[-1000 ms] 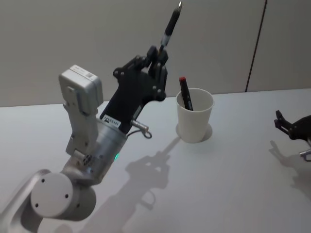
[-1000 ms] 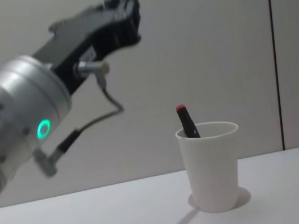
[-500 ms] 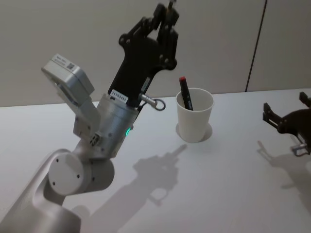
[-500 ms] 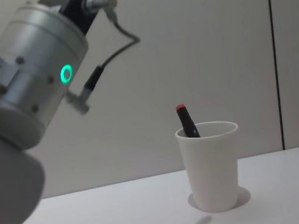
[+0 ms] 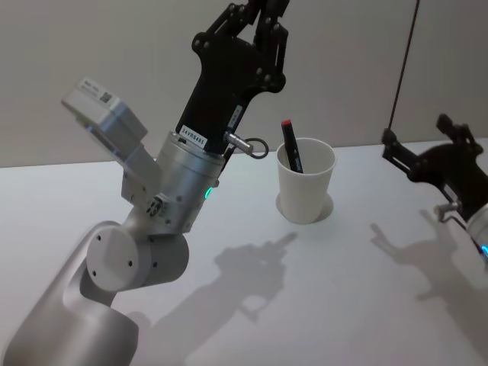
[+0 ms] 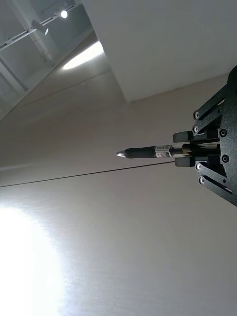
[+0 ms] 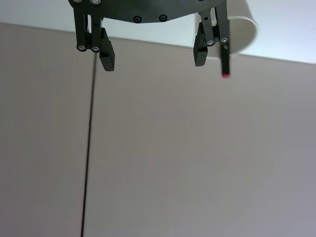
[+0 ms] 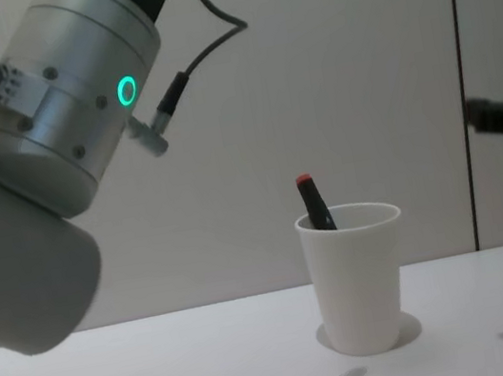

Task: Place the pen into the pen holder.

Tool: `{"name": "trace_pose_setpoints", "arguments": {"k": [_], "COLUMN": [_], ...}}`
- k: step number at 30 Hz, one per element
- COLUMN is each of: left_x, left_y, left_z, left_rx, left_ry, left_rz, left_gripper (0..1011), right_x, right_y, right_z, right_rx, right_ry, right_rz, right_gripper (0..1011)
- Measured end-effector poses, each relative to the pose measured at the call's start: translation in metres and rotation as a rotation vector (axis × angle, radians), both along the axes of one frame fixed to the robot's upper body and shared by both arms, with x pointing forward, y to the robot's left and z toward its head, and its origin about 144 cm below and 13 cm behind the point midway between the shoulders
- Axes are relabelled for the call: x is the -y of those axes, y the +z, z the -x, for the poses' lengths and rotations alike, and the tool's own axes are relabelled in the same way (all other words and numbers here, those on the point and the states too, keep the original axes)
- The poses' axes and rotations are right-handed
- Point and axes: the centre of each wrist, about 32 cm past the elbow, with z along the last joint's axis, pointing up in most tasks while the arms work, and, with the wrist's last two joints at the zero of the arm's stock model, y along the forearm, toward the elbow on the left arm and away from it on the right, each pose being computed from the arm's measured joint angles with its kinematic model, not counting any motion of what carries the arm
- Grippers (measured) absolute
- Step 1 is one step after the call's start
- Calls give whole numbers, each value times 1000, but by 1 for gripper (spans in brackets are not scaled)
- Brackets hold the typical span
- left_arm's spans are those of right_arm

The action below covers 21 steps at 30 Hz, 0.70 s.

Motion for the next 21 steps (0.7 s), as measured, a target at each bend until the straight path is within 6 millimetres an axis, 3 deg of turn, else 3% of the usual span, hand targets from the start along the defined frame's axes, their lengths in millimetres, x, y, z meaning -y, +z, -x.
{"name": "trace_pose_setpoints", "arguments": {"k": [21], "left_x": [-18], "left_y": [10], "left_z": [13], "left_rx": [-191], "left_ry": [-30], "left_rz": [-248], "left_gripper": [166], "right_x": [-36], "right_y": [30], "right_z": [-13], "right_rx": [173], "right_ry": [262], "right_rz": [-342], "right_gripper": [1002]}}
